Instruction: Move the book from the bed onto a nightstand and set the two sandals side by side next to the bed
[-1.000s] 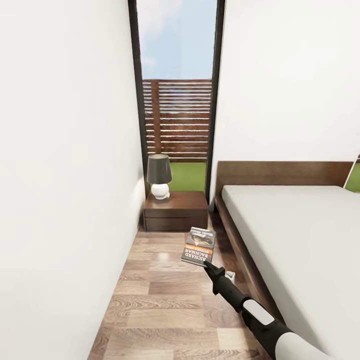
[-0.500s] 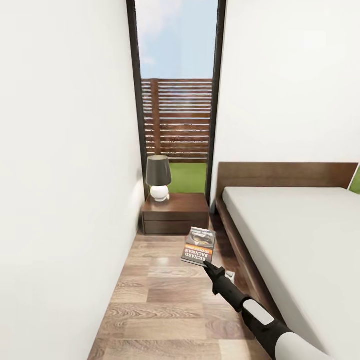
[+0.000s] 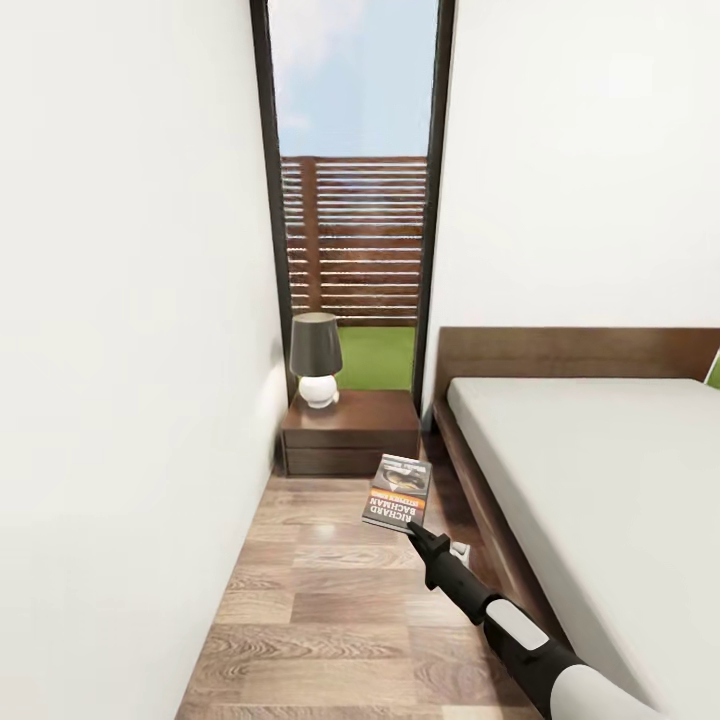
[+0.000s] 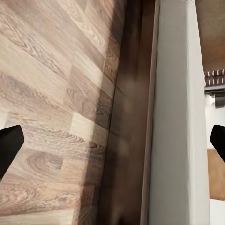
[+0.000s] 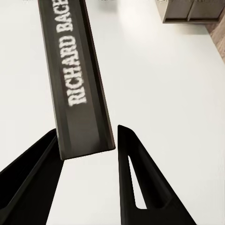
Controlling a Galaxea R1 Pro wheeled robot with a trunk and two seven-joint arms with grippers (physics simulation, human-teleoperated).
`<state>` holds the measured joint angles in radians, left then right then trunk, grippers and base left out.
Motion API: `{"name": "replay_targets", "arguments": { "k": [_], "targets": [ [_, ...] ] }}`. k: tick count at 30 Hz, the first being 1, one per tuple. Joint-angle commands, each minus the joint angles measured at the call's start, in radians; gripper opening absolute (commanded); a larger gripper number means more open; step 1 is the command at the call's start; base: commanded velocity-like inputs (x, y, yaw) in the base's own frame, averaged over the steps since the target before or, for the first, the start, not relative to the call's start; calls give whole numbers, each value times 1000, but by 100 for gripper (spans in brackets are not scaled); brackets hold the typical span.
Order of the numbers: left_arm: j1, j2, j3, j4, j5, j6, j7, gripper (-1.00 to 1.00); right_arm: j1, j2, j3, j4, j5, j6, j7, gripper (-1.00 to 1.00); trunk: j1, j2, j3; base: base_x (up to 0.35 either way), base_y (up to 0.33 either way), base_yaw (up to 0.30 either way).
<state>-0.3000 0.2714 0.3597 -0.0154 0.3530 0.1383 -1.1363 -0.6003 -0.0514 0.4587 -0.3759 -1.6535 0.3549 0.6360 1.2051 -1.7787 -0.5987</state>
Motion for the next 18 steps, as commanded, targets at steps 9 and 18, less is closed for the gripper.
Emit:
{"name": "replay_targets", "arguments": {
  "k": [9, 18],
  "targets": [
    [0, 0, 5, 0, -2, 11, -3, 100, -1, -1, 5, 0, -13, 6, 2, -100, 0, 0, -1, 168, -11, 0],
    [0, 0, 5, 0, -2, 11, -3, 100, -1, -1, 5, 0, -13, 6, 2, -100, 0, 0, -1, 168, -5, 0]
  ]
}}
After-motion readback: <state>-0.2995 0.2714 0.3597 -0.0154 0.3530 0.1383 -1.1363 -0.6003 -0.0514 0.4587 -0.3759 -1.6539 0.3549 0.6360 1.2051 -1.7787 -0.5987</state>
